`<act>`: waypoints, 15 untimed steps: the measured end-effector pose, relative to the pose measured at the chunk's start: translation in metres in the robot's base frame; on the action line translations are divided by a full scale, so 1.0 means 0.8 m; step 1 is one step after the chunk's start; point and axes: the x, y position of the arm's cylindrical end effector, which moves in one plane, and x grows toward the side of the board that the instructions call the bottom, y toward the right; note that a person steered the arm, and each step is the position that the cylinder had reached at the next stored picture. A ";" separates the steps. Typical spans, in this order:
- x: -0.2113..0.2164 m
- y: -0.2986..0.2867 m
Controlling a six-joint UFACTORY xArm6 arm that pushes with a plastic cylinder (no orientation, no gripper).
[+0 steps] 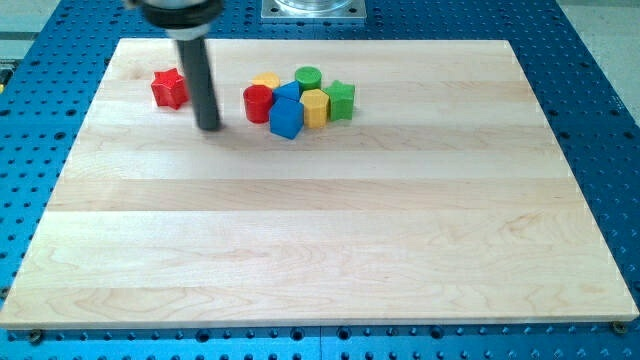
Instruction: Move the red star into the green circle
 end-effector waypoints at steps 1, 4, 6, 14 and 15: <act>-0.024 -0.057; -0.115 0.002; -0.101 -0.084; -0.093 0.145; -0.152 0.145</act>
